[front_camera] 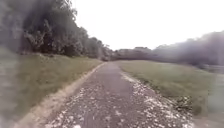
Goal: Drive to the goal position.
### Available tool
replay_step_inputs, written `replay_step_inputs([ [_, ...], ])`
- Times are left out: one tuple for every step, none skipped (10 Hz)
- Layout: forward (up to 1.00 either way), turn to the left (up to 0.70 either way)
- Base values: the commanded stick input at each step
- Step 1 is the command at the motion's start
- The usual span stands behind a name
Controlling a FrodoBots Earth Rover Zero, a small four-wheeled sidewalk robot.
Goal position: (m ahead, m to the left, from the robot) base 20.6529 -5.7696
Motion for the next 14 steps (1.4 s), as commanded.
replay_step_inputs([
  [0.70, 0.07],
  [0.70, 0.14],
  [0.70, 0.14],
  [0.70, 0.14],
  [0.70, 0.14],
  [0.70, 0.14],
  [0.70, 0.10],
  [0.70, 0.03],
  [0.70, 0.01],
  [0.70, 0.00],
  [0.70, 0.00],
  [0.70, 0.00],
  [0.70, 0.00],
  [0.70, 0.00],
])
